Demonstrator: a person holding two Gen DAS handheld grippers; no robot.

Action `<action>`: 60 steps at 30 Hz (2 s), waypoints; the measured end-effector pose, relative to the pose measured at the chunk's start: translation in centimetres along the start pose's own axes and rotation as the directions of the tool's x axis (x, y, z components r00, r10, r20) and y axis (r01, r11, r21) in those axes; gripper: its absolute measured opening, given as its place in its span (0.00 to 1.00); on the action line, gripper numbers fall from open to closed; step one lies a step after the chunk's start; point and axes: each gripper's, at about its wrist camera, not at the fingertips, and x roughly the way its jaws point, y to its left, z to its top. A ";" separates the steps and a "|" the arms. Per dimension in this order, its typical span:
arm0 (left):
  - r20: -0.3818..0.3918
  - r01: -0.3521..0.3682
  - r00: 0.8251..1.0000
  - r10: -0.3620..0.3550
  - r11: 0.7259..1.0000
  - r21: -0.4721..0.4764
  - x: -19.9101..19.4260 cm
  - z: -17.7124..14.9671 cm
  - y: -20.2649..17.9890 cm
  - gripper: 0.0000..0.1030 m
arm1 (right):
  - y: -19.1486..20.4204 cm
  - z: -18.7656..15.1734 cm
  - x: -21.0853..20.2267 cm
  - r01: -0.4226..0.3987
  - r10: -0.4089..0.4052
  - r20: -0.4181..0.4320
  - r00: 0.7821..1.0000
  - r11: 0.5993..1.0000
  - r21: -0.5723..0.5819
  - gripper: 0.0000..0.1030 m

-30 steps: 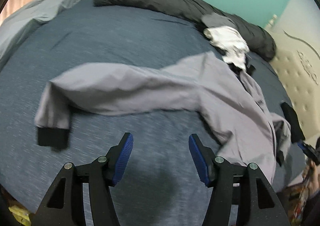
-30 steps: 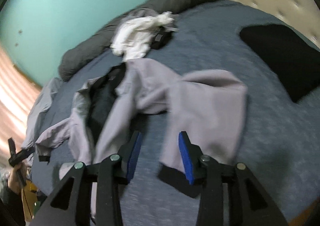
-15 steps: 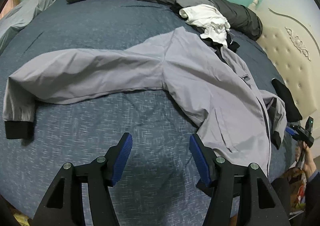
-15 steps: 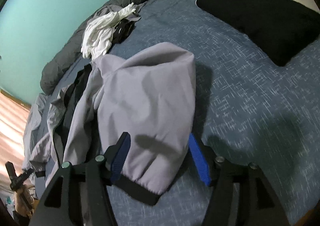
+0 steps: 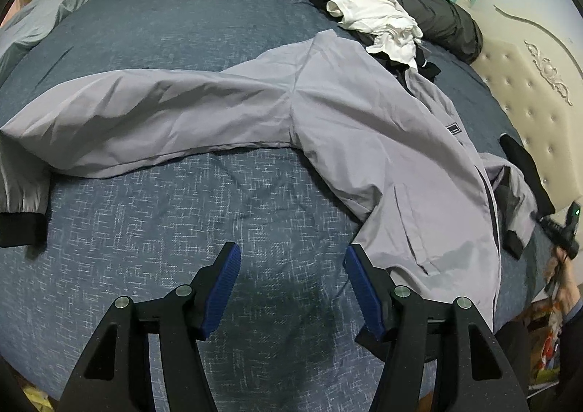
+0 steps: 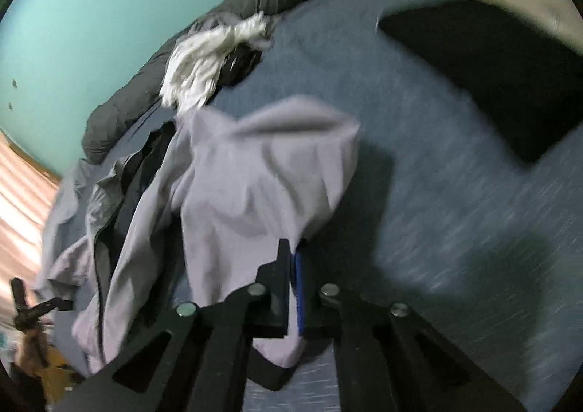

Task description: Fold clothes

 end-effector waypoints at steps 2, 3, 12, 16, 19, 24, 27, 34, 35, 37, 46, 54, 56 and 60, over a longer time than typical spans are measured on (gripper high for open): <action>0.003 0.004 1.000 -0.004 1.000 0.004 -0.2 -0.1 -0.2 0.62 | -0.2 2.0 -2.3 0.087 -0.085 0.058 0.995 0.996 -0.032 0.02; 0.003 0.005 1.000 -0.005 1.000 0.005 -0.2 -0.2 -0.3 0.62 | -0.3 3.3 -3.8 0.149 -0.144 0.095 0.985 0.987 -0.052 0.02; -0.009 0.025 1.000 -0.025 1.000 0.004 0.2 -0.6 -1.2 0.62 | -1.8 8.7 -7.7 0.370 -0.359 0.102 0.928 0.920 -0.130 0.04; -0.024 0.033 0.999 -0.033 0.999 0.013 0.6 -0.9 -1.8 0.62 | -0.5 7.7 -7.3 0.414 -0.399 0.125 0.908 0.901 -0.132 0.13; -0.034 0.037 0.999 -0.036 0.999 0.027 0.6 -1.2 -2.4 0.62 | 0.7 6.8 -7.4 0.444 -0.423 0.167 0.890 0.889 -0.111 0.39; -0.042 0.054 0.998 -0.052 0.997 0.048 0.2 -1.8 -3.3 0.62 | 0.9 7.1 -8.6 0.472 -0.441 0.237 0.866 0.876 -0.096 0.65; -0.065 0.070 0.996 -0.065 0.995 0.066 0.7 -2.4 -4.3 0.63 | 0.9 6.9 -8.6 0.333 -0.313 0.178 0.933 0.939 -0.091 0.65; -0.155 0.118 0.983 -0.101 0.987 0.107 3.0 -4.6 -7.5 0.70 | 6.1 2.1 -4.9 0.081 -0.087 -0.027 0.996 0.982 -0.169 0.65; -0.166 0.125 0.981 -0.106 0.986 0.108 3.3 -5.0 -7.8 0.70 | 7.1 1.2 -4.4 0.048 -0.059 -0.057 0.997 0.982 -0.182 0.65; -0.182 0.134 0.977 -0.112 0.985 0.113 3.7 -5.8 -8.6 0.70 | 9.1 -0.6 -3.9 -0.001 -0.018 -0.091 0.996 0.979 -0.204 0.65; -0.195 0.207 0.962 -0.193 0.977 0.053 5.6 -7.5 -10.1 0.70 | 15.9 -6.2 -2.2 -0.153 0.083 -0.244 0.966 0.947 -0.282 0.65; -0.180 0.213 0.964 -0.197 0.974 0.072 6.0 -8.1 -11.3 0.18 | 19.8 -9.0 -1.8 -0.219 0.126 -0.301 0.945 0.929 -0.298 0.65; -0.163 0.209 0.968 -0.191 0.973 0.099 5.0 -8.2 -11.7 0.15 | 20.3 -9.4 -1.8 -0.217 0.122 -0.306 0.944 0.929 -0.301 0.65; -0.112 0.200 0.976 -0.185 0.969 0.141 2.3 -8.1 -11.7 0.14 | 20.5 -9.7 -2.0 -0.222 0.127 -0.305 0.944 0.928 -0.300 0.65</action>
